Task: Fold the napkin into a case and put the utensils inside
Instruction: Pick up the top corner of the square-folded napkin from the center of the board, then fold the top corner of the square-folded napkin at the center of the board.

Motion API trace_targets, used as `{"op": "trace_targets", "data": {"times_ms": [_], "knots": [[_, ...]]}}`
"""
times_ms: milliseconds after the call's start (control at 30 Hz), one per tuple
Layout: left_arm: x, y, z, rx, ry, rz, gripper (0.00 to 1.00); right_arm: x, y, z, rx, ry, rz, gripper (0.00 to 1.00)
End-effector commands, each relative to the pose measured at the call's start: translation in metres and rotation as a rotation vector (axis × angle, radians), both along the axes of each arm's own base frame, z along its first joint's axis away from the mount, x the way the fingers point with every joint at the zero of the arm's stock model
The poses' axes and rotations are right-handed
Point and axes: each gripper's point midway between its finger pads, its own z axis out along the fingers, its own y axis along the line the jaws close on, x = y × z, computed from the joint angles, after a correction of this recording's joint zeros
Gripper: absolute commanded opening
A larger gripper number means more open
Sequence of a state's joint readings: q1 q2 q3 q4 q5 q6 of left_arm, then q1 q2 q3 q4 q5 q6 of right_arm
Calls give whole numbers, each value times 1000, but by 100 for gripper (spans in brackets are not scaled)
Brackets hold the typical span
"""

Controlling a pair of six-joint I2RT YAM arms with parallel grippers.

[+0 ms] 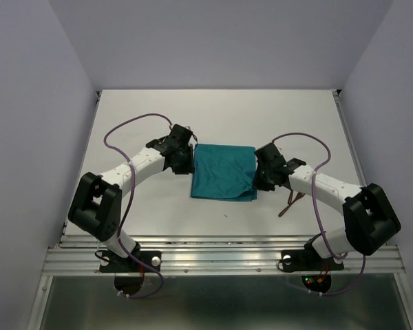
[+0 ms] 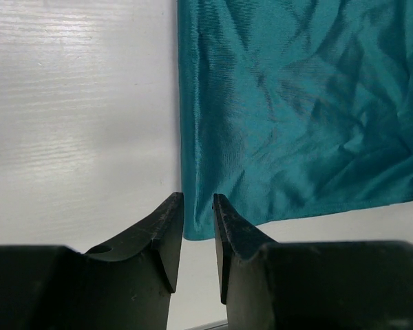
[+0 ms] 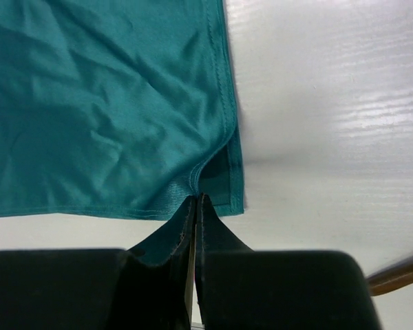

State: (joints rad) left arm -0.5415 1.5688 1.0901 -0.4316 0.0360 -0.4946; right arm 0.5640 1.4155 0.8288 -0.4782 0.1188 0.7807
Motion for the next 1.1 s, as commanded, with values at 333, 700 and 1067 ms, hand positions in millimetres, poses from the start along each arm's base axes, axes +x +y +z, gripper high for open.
{"op": "trace_targets", "data": {"times_ms": [333, 700, 1067], "knots": [[18, 12, 25, -165, -46, 190, 35, 125, 76, 50, 71, -223, 90, 2], [18, 26, 31, -128, -67, 221, 35, 176, 120, 45, 112, -245, 168, 2], [20, 28, 29, -99, -54, 210, 35, 193, 138, 42, 143, -255, 199, 3]]}}
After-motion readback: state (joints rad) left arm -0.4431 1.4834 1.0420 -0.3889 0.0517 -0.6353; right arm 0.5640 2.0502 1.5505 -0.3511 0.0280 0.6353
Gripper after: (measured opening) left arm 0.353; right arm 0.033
